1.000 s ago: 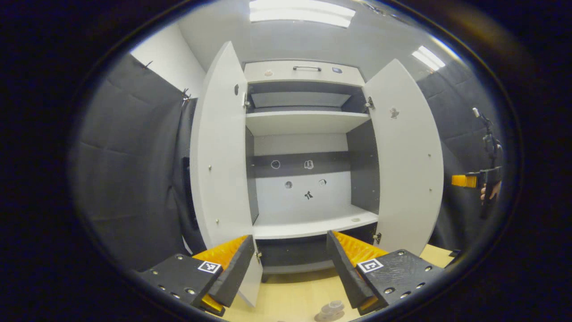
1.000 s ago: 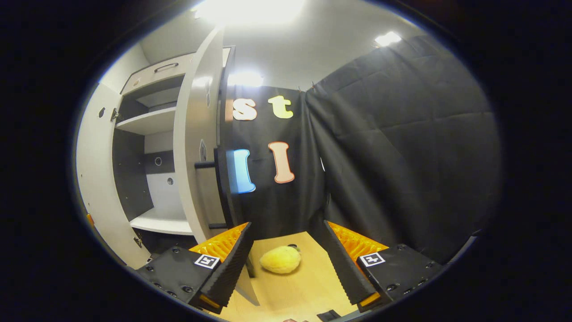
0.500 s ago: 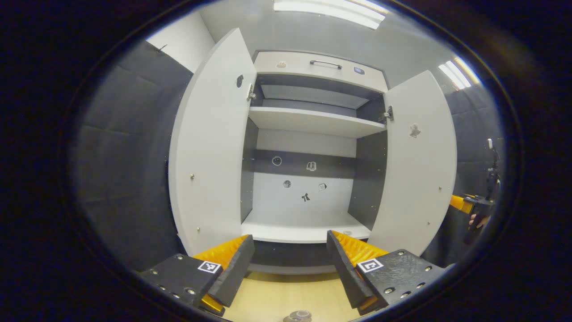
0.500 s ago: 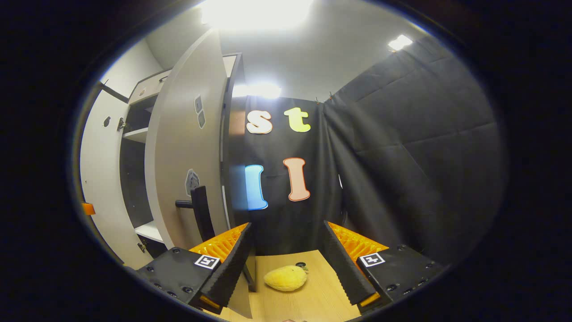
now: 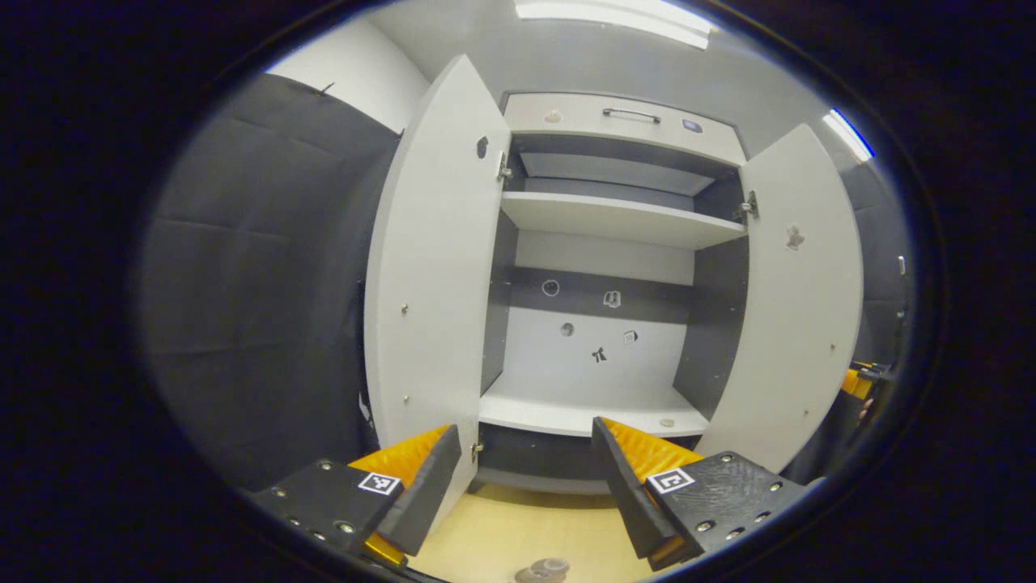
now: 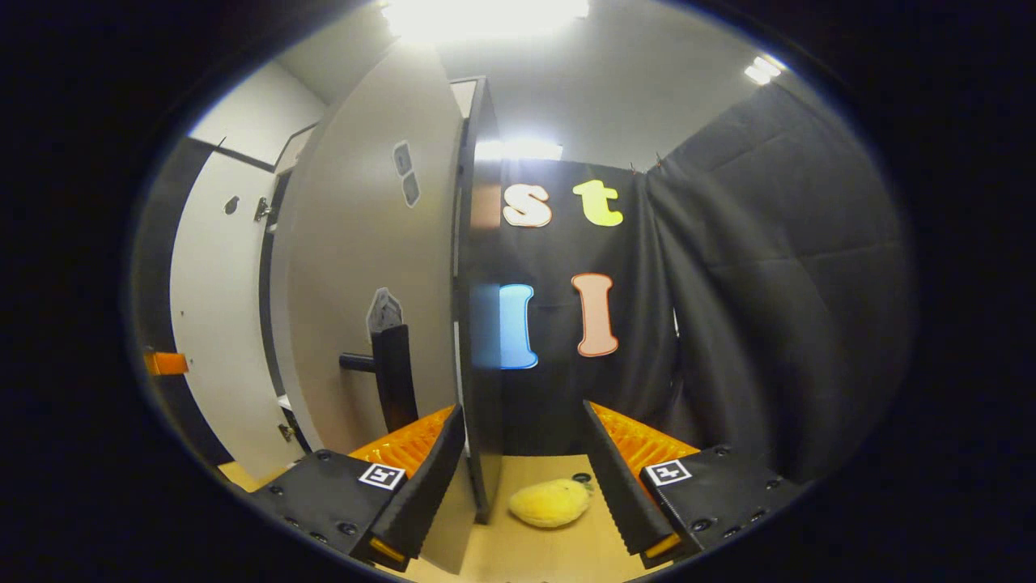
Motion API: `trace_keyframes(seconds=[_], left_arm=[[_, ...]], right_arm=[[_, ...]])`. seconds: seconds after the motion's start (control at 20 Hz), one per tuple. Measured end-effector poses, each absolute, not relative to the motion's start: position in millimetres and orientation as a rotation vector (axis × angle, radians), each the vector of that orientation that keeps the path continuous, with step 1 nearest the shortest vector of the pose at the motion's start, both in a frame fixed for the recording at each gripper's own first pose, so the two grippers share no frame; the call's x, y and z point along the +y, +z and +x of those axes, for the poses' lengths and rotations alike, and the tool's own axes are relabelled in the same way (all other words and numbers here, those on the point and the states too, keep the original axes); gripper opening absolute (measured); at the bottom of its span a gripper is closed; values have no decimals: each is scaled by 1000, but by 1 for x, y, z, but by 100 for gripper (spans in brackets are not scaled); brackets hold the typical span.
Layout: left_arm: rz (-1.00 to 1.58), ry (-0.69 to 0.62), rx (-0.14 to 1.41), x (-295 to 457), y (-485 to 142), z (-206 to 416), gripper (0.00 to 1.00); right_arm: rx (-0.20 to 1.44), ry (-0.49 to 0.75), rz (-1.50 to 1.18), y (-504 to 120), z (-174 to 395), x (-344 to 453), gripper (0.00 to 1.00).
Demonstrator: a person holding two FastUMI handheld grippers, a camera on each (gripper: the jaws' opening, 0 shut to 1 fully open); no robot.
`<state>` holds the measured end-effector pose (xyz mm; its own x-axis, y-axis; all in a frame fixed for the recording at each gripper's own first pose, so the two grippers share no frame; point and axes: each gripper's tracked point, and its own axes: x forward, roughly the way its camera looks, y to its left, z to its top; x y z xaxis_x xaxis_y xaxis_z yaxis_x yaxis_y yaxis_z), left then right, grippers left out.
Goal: Grasp the bottle in the cabinet with the left hand and place it on the coaster, then close the right door with the right hand and the left door with the left hand.
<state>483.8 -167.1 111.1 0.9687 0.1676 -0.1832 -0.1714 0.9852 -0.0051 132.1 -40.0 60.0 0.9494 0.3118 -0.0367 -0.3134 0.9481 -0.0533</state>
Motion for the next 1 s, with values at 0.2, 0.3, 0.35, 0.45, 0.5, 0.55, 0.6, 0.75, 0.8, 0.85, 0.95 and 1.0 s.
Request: trace_keyframes(seconds=[0.2,0.3,0.35,0.45,0.5,0.55,0.6,0.75,0.8,0.85,0.95,1.0], left_arm=[[-28,213,193,-158,108,469,94],[-14,208,193,-152,107,465,100],[-5,207,186,-146,109,463,100],[-1,206,171,-133,111,462,100],[-4,203,175,-126,110,462,100],[-6,195,178,-119,108,461,98],[-7,188,179,-110,107,460,97],[-26,179,190,-79,100,453,92],[-35,178,185,-69,100,450,90],[-48,178,174,-59,100,447,89],[-79,181,165,-39,96,444,92],[-89,191,161,-28,95,443,96]], right_arm=[[7,381,-90,62,127,-15,92],[2,389,-104,61,124,1,92],[-2,383,-101,61,123,5,92],[0,373,-99,59,121,20,92],[2,360,-89,58,120,26,92],[3,346,-82,57,120,34,92],[-1,338,-78,57,119,41,92],[2,338,-79,53,118,77,85],[2,343,-87,51,121,92,92],[3,349,-104,49,122,107,92],[7,350,-115,46,125,130,89],[7,351,-95,46,123,137,95]])
